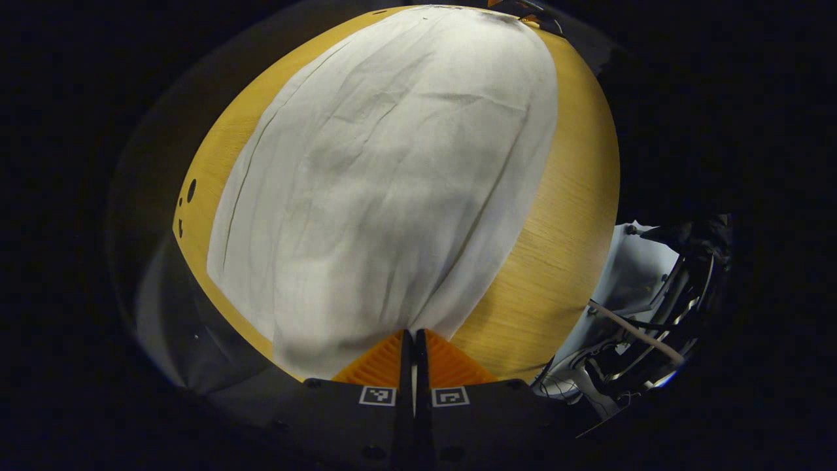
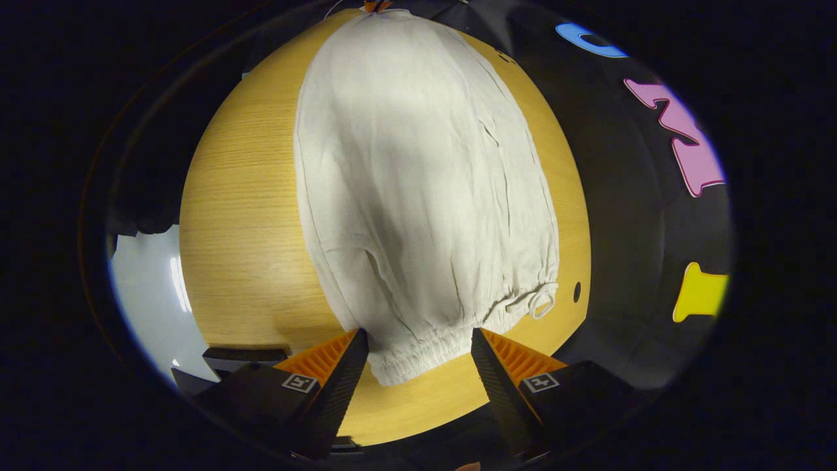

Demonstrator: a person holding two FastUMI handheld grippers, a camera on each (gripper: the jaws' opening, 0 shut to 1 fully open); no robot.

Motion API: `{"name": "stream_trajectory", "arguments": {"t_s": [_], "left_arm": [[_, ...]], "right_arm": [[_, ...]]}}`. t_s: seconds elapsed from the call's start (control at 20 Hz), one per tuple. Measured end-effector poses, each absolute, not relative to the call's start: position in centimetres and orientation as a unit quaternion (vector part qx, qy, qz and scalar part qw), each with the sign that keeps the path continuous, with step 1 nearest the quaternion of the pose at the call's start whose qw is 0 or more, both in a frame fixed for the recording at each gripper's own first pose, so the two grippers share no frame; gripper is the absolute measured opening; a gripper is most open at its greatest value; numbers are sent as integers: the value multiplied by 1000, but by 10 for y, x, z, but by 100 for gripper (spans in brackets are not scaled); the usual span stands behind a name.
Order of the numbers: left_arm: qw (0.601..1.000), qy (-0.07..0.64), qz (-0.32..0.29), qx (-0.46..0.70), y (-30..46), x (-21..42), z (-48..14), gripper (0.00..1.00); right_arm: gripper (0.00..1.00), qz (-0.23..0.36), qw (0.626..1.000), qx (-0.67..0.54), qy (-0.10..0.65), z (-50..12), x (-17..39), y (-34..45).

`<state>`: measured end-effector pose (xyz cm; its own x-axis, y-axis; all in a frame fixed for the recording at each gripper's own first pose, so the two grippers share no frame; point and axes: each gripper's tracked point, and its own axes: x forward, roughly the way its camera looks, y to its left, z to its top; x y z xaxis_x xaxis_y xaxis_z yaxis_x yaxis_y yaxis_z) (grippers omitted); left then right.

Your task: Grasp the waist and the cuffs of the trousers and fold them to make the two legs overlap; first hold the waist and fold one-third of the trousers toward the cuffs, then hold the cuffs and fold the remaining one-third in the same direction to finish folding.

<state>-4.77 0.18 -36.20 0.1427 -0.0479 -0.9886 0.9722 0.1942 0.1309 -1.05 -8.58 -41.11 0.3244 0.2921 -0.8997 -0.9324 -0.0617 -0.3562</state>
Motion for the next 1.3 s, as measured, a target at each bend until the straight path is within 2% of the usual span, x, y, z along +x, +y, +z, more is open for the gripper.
{"name": "stream_trajectory", "arguments": {"t_s": [0.1,0.15,0.2,0.25,0.3,0.35,0.4,0.45,0.5,0.6,0.65,1.05,1.3], "left_arm": [[598,490,-428,468,0,-47,-362,6],[601,489,-427,466,0,-47,-363,6],[605,488,-426,463,0,-47,-363,6],[610,488,-424,459,0,-47,-362,5],[616,489,-420,454,-1,-47,-362,5],[621,489,-416,450,0,-47,-363,6],[625,488,-412,449,0,-47,-362,6],[626,484,-409,454,1,-47,-362,6],[626,478,-407,462,1,-47,-362,5],[630,480,-395,465,3,-48,-362,6],[642,485,-384,454,3,-46,-360,6],[759,470,-300,335,-1,0,-314,6],[794,450,-264,313,-11,42,-293,6]], "right_arm": [[94,513,599,-527,316,-420,-17,-80],[83,515,596,-524,323,-423,-22,-81],[68,518,594,-520,329,-425,-27,-81],[60,521,591,-514,339,-427,-32,-83],[43,517,592,-513,346,-428,-34,-83],[34,520,588,-503,360,-431,-38,-84],[14,511,593,-501,368,-430,-36,-83],[15,503,599,-497,377,-428,-35,-82],[9,501,599,-496,380,-432,-33,-82],[7,507,590,-484,401,-429,-37,-82],[7,504,599,-472,405,-425,-29,-80],[5,429,728,-358,397,-356,18,-68],[5,357,804,-285,380,-321,73,-59]]}}
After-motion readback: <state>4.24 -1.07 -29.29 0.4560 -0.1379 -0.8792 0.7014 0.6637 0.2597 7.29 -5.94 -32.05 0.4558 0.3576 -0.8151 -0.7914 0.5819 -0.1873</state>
